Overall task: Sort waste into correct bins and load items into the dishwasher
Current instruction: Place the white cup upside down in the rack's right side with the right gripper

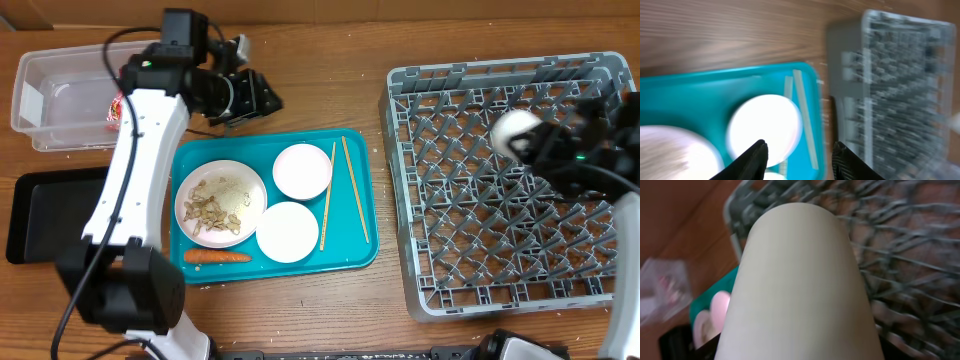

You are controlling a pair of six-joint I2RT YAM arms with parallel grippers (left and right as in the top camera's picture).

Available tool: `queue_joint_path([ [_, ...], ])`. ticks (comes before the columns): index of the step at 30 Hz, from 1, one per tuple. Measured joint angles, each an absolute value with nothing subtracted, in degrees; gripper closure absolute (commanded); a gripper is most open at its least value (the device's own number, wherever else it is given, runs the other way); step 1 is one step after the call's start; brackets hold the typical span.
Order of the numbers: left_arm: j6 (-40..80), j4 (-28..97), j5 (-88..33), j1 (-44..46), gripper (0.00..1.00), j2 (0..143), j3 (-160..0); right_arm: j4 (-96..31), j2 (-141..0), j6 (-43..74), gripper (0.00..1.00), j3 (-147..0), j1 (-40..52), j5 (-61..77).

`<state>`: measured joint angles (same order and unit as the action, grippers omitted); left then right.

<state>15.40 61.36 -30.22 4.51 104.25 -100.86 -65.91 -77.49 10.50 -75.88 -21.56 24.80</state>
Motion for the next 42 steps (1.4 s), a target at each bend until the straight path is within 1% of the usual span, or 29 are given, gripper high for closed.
queue_joint_path([
  [4,14.7,62.8,-22.2,4.5,0.56,101.3,-100.9,-72.4,-76.4,10.5,0.63,-79.6,-28.2,15.9],
  [10,14.5,63.5,-18.1,4.5,0.56,100.7,-100.9,-76.9,-77.4,10.8,0.63,-79.8,-38.2,5.0],
  [16,14.5,64.2,-17.1,4.5,0.56,100.7,-100.9,-76.4,-81.7,11.4,0.63,-79.8,-44.1,1.2],
  [22,14.5,64.7,-16.9,4.5,0.56,100.7,-100.9,-76.6,-88.2,11.7,0.62,-79.8,-45.8,0.4],
  [23,14.5,64.7,-16.8,4.5,0.56,100.7,-100.9,-76.6,-89.2,11.8,0.6,-79.8,-45.9,0.4],
  [25,14.5,64.8,-16.8,4.5,0.55,100.7,-100.9,-76.9,-90.8,11.8,0.48,-79.8,-46.0,0.4],
  [27,14.4,64.8,-16.8,4.5,0.5,100.7,-100.9,-77.5,-92.0,11.8,0.33,-79.8,-46.0,0.4],
  [28,14.4,64.8,-16.8,4.5,0.49,100.7,-100.9,-77.6,-92.4,11.9,0.3,-79.8,-46.0,0.4],
  [36,14.4,65.5,-16.8,4.5,0.46,100.7,-100.9,-77.7,-93.2,11.9,0.21,-79.8,-46.0,0.0],
  [42,14.3,67.0,-15.6,4.5,0.45,100.7,-100.9,-77.5,-93.2,11.9,0.21,-79.8,-46.0,0.5],
])
